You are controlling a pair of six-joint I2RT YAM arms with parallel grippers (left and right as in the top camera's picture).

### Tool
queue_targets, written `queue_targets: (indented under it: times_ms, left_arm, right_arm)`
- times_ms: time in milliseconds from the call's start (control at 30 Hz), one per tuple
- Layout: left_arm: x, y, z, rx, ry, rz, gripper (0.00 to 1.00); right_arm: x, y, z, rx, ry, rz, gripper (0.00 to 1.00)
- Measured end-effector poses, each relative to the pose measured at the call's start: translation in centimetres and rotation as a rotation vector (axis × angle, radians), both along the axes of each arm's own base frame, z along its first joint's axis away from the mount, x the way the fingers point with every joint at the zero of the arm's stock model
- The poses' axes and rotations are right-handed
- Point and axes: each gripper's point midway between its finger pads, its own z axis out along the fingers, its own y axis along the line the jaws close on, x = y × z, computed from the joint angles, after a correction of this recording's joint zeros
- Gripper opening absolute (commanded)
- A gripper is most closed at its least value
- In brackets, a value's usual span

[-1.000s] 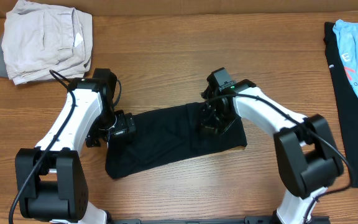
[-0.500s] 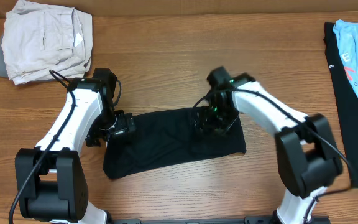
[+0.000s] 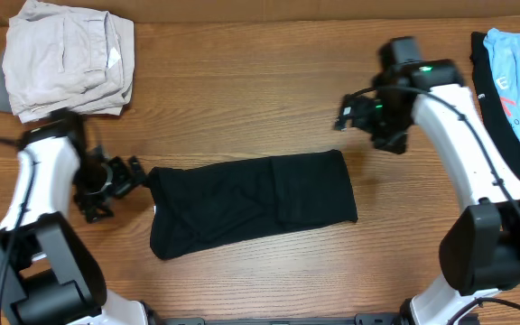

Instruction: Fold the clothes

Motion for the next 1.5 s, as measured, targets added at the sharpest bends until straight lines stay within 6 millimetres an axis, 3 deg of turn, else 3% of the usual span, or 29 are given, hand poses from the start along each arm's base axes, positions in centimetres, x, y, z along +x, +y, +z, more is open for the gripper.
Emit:
queue_targets:
  times_ms: [67, 233, 400, 667, 833, 1233, 1433, 1500]
  left_arm:
    - [0.0, 0.3, 0.2, -0.057, -0.033, 0.006, 1.0]
    - [-0.7, -1.2, -0.6, -0.151, -0.052, -0.019, 1.0]
    - [-1.3, -3.0, -2.1, -0.217, -0.069, -0.038, 1.0]
    - [-1.2, -3.3, -3.6, -0.226, -0.114, -0.04, 1.0]
    - [-2.0, -4.6, -4.6, -0.278, -0.119, -0.035, 1.0]
    - [-0.9, -9.3, -4.2, -0.399, -0.225, -0.132, 1.0]
    - [-1.0, -10.0, -4.9, -0.383, -0.216, -0.15, 0.52]
    - [-1.4, -9.9, -5.3, -0.377, -0.196, -0.141, 0.28]
  right_arm:
    - [0.1, -2.1, -0.1, -0.01, 0.01, -0.053, 1.0]
    - [0.2, -3.6, -0.1, -0.017, 0.012, -0.075, 1.0]
    - [0.0, -3.7, -0.1, -0.018, 0.013, -0.061, 1.0]
    - [-0.3, -3.7, -0.2, -0.022, 0.02, -0.036, 1.0]
    - [-0.3, -3.7, -0.2, -0.022, 0.022, -0.029, 1.0]
    - [-0.4, -3.6, -0.2, -0.02, 0.024, -0.024, 1.0]
    - [-0.6, -3.6, -0.2, -0.02, 0.032, -0.022, 1.0]
    - [-0.7, -3.6, -0.2, -0.021, 0.033, -0.021, 1.0]
